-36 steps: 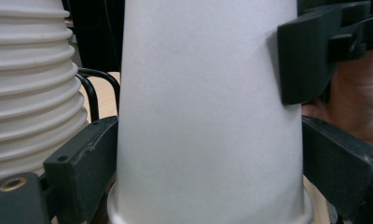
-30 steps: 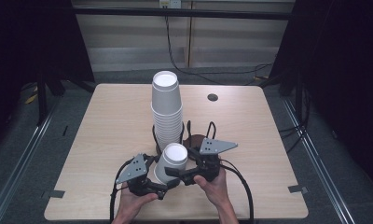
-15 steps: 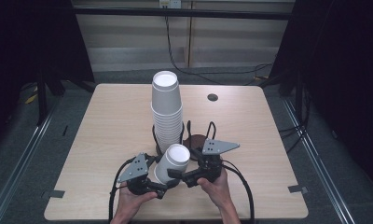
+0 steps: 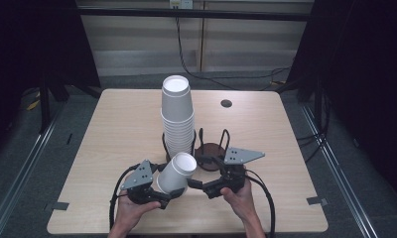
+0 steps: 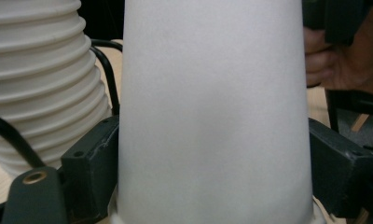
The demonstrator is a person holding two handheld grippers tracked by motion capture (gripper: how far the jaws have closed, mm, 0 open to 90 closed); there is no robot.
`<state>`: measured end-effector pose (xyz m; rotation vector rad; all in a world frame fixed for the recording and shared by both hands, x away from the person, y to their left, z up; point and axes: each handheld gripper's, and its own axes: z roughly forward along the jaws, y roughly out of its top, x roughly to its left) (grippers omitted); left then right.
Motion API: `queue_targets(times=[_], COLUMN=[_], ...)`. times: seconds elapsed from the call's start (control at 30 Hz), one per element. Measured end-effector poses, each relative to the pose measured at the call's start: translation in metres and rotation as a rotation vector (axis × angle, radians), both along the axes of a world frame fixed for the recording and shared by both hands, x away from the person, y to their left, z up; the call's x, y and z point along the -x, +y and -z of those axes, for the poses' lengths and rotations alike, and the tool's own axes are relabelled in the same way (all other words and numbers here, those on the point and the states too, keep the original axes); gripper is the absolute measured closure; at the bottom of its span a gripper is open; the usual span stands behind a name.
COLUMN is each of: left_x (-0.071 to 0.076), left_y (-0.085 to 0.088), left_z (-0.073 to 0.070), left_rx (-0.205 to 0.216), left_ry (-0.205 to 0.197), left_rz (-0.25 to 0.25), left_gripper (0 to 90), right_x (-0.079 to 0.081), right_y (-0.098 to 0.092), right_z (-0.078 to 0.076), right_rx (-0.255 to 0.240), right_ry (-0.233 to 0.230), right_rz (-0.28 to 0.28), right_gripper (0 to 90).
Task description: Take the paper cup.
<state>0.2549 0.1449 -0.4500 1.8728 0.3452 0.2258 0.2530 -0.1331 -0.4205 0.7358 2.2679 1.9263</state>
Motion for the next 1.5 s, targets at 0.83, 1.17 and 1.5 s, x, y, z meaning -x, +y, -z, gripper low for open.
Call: queue_targets(times=[0.83,1.17,1.5], left_x=[-0.020,-0.019,-0.017], left_y=[-0.002,-0.013,-0.015], left_z=[-0.012,-0.011,-0.010], left_rx=[-0.272,-0.391,-0.458], left_ry=[0.041,0.028,0.043], left_rz=[0.052,0.072,0.104], left_gripper=[15.5,15.5,15.6], right_x=[-0.005,-0.008,-0.009], right_y=[-0.009,-0.008,-0.007], right_z=[-0.007,-0.005,0.001], right_rx=[0.271,0.385,0.498], right_ry=[0.014,0.040,0.072], right_rz=[-0.016,-0.047,-0.055], right_gripper=[14.2,13.3,13.2])
